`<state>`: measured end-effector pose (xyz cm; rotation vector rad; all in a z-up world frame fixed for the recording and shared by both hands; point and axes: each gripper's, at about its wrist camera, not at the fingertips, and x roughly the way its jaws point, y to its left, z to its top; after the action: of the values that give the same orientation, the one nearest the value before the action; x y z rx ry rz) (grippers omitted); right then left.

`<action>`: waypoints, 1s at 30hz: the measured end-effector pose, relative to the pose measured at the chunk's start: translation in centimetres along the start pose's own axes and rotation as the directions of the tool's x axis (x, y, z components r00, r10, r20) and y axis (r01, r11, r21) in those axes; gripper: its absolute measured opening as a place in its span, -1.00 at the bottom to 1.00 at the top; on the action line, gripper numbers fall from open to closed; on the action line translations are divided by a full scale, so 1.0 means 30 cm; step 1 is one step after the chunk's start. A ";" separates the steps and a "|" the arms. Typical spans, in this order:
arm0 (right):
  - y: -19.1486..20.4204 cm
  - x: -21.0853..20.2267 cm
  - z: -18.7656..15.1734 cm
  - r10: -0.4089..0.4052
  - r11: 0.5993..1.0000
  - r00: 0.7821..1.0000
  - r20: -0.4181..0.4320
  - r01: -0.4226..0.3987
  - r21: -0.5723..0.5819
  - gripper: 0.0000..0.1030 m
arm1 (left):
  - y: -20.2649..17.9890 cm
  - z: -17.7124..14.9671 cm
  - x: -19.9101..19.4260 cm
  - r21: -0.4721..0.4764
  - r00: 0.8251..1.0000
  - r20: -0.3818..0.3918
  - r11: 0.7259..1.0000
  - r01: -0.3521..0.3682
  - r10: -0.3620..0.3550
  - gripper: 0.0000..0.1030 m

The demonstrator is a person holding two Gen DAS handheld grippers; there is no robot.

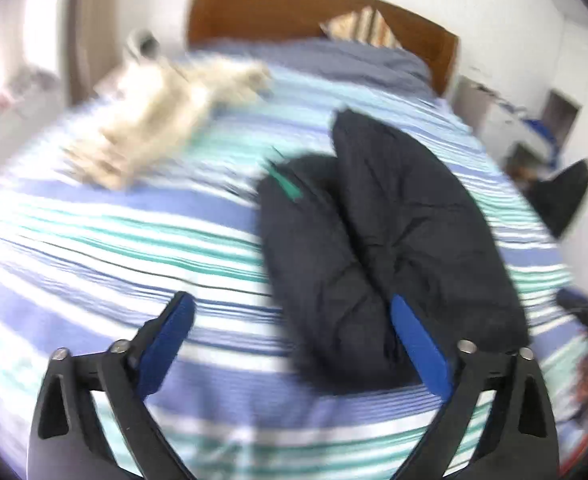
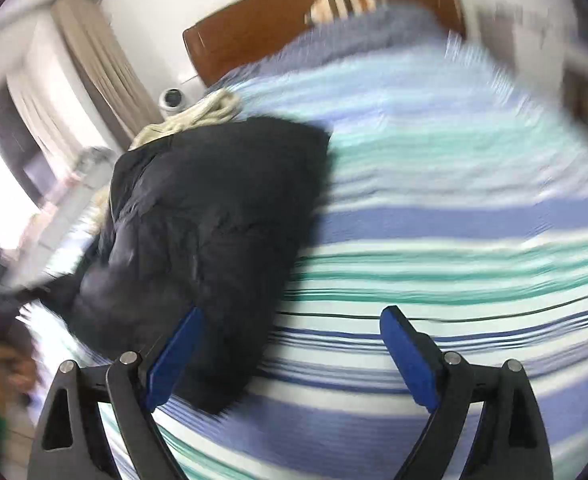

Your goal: Fold large clothes

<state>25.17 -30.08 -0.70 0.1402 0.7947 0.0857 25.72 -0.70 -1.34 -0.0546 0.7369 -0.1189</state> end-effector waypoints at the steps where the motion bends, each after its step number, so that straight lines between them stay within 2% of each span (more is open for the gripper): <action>1: 0.031 -0.054 -0.011 -0.047 0.998 0.998 0.034 0.049 -0.040 0.80 | 0.016 0.004 -0.011 0.001 0.999 0.029 0.999 -0.045 0.045 0.99; 2: 0.060 -0.109 -0.013 -0.098 0.992 0.992 0.075 0.104 -0.074 0.80 | -0.004 -0.011 -0.056 0.004 0.994 0.058 0.995 -0.095 0.095 0.99; 4: 0.057 -0.189 -0.025 -0.162 0.979 0.979 0.124 0.175 -0.102 0.80 | -0.045 -0.046 -0.103 0.026 0.989 0.082 0.992 -0.125 0.122 0.99; 6: 0.088 -0.261 -0.036 -0.194 0.972 0.965 0.175 0.213 -0.100 0.80 | -0.071 -0.060 -0.090 0.038 0.991 0.080 0.993 -0.109 0.105 0.99; 8: 0.086 -0.359 -0.045 -0.226 0.963 0.946 0.232 0.252 -0.091 0.80 | -0.120 -0.094 -0.144 0.048 0.993 0.069 0.994 -0.096 0.093 0.99; 10: 0.094 -0.452 -0.083 -0.255 0.955 0.925 0.281 0.286 -0.075 0.80 | -0.177 -0.127 -0.169 0.062 0.991 0.089 0.992 -0.110 0.104 0.99; 12: 0.099 -0.498 -0.112 -0.281 0.949 0.914 0.292 0.310 -0.055 0.80 | -0.209 -0.142 -0.217 0.061 0.988 0.113 0.992 -0.111 0.103 0.99; 16: 0.137 -0.535 -0.149 -0.258 0.948 0.930 0.263 0.296 -0.120 0.80 | -0.255 -0.160 -0.262 0.031 0.992 0.111 0.998 -0.058 0.055 0.99; 18: 0.144 -0.538 -0.161 -0.267 0.945 0.937 0.226 0.300 -0.127 0.80 | -0.276 -0.159 -0.286 0.037 0.989 0.117 0.994 -0.100 0.095 0.99; 20: 0.142 -0.547 -0.171 -0.247 0.955 0.944 0.219 0.276 -0.109 0.80 | -0.301 -0.163 -0.305 0.057 0.977 0.148 0.984 -0.166 0.156 0.99; 22: 0.143 -0.554 -0.179 -0.244 0.959 0.947 0.209 0.268 -0.095 0.80 | -0.319 -0.174 -0.328 0.070 0.968 0.171 0.977 -0.200 0.186 0.99; 25: 0.150 -0.559 -0.188 -0.252 0.956 0.948 0.194 0.275 -0.100 0.80 | -0.331 -0.178 -0.346 0.067 0.969 0.173 0.980 -0.188 0.174 0.99; 28: 0.149 -0.565 -0.195 -0.249 0.958 0.953 0.172 0.269 -0.102 0.80 | -0.340 -0.182 -0.352 0.068 0.971 0.154 0.978 -0.196 0.184 0.99; 30: 0.147 -0.568 -0.202 -0.239 0.963 0.959 0.150 0.254 -0.093 0.80 | -0.345 -0.184 -0.350 0.072 0.978 0.122 0.981 -0.181 0.171 0.99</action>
<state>8.86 -27.36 7.81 -0.0592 0.6619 -0.1151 13.39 -9.66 2.52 0.0826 0.6175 0.0228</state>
